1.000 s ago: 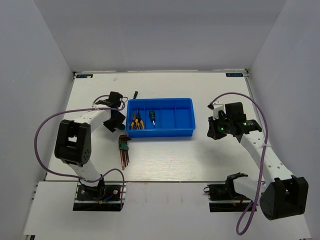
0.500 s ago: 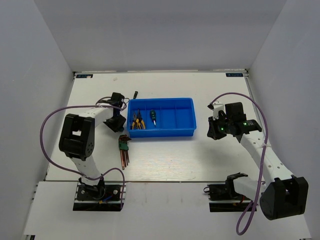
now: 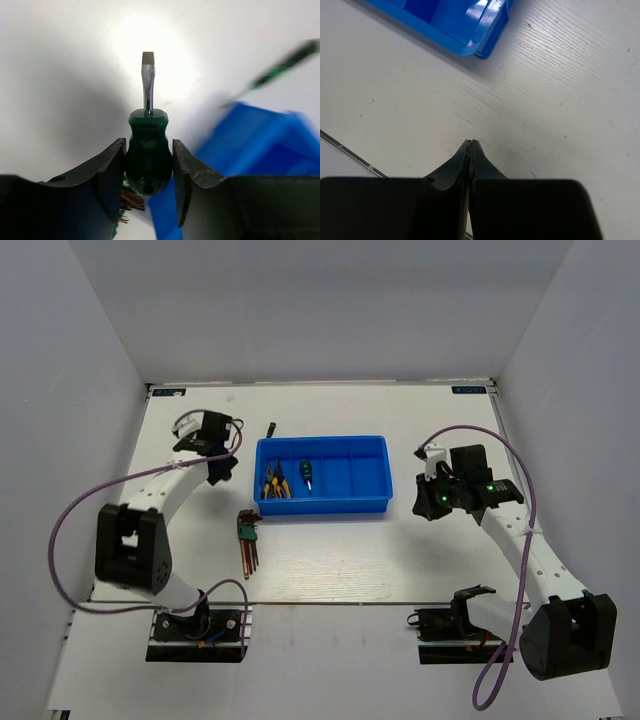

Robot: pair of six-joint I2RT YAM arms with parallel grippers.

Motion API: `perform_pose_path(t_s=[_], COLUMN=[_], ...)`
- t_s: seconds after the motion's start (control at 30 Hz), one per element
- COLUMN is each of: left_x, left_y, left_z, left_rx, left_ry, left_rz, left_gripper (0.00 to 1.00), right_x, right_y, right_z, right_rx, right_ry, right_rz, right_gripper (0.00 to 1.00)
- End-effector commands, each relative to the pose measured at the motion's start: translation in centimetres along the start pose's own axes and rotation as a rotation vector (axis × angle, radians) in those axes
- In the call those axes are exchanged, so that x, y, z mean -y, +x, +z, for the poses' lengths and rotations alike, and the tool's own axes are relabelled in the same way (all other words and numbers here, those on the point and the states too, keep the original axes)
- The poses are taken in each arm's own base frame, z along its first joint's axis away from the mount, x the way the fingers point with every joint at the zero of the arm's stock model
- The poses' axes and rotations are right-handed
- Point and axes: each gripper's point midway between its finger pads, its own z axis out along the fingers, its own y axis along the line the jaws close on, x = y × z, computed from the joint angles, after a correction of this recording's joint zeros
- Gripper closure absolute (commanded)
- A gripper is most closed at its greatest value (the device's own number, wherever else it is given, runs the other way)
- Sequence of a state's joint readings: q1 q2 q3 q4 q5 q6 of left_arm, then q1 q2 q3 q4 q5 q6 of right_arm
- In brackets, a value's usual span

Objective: Sort the tools into containers

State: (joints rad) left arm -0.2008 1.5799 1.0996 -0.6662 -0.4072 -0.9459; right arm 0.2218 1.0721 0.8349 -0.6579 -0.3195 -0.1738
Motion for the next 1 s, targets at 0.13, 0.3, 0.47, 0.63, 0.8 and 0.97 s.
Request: perform_pose_path(t_s=[0.13,0.3,0.47,0.63,0.8,0.97], left_x=[11.6,17.1,18.2,18.8,18.8,18.8], left_y=[-3.1,4.0,5.6,7.3,9.7,10.6], left_z=[-8.9,-11.1,-10.0,-10.0,-9.0,-8.0], left_rx=[0.143,-0.087,-0.115,-0.141,-0.196,-0.219], left_ry=[0.724,1.160,1.167,1.186,1.175,1.112], left_rz=[0.354,0.618,0.673,0.717,0.749,0.760], left_gripper=[1.00,1.00,1.00,1.00,0.97,0.56], right_x=[-0.8,-0.5,-0.4,-0.2,-0.2,-0.2], right_y=[0.5,0.5,0.6,0.6,0.8,0.7], right_z=[-0.2,-0.1,0.0,0.2,0.2,0.2], right_rx=[-0.009,-0.018,-0.022,-0.030,-0.038,-0.038], right_ry=[-0.046,-0.037,-0.034,-0.028,-0.026,-0.029], right_rz=[-0.028,-0.025,-0.027,-0.023,-0.018,-0.018], right_gripper=[0.91,0.63,0.63,0.63,0.63,0.63])
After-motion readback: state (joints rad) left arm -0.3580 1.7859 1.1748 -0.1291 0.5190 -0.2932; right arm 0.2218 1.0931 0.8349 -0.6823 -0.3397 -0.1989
